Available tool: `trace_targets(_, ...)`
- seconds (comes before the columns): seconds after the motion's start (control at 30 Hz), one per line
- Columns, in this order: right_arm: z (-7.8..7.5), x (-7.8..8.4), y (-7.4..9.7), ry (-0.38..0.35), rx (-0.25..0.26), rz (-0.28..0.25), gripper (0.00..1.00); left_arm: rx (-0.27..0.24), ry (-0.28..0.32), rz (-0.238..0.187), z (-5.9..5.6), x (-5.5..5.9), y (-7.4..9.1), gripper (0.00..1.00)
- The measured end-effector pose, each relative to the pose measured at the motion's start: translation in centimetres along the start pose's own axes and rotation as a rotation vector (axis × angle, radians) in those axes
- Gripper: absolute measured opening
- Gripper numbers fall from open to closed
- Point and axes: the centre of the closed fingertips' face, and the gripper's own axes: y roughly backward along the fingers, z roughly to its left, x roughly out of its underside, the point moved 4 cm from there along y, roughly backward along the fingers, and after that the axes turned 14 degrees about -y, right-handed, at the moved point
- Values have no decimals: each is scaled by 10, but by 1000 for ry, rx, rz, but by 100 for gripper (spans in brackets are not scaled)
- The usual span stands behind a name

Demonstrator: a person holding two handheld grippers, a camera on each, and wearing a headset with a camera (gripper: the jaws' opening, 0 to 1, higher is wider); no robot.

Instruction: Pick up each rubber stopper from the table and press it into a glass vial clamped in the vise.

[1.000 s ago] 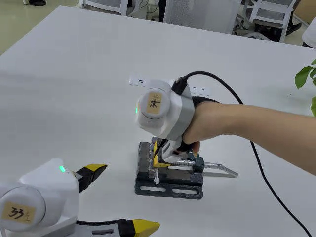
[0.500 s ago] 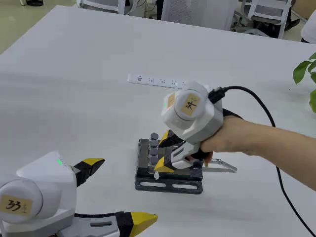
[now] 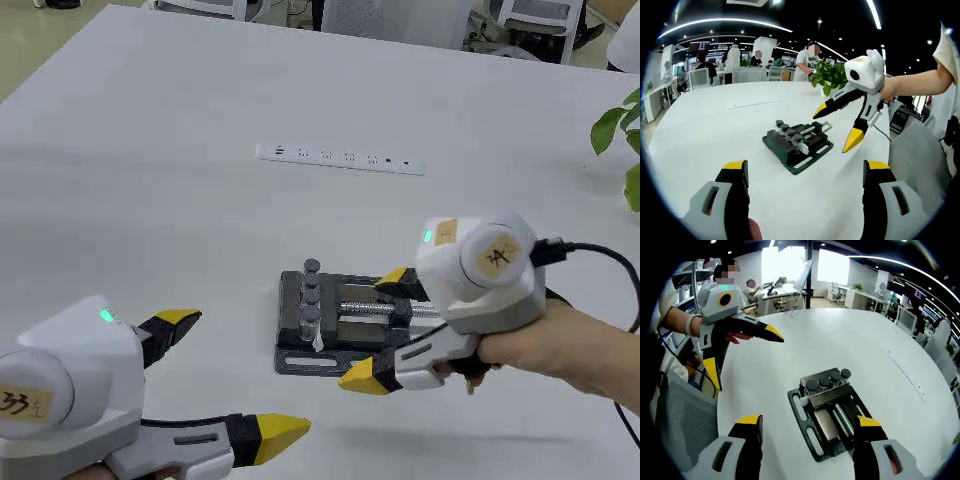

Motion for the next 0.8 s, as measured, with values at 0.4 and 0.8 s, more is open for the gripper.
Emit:
trace_targets(0.4, -4, 53, 27, -125, 63, -47, 95, -10, -12, 17, 5, 2, 4, 98)
trace_targets(0.8, -1, 72, 45, -197, 74, -93, 99, -33, -47, 57, 15, 6, 10, 99)
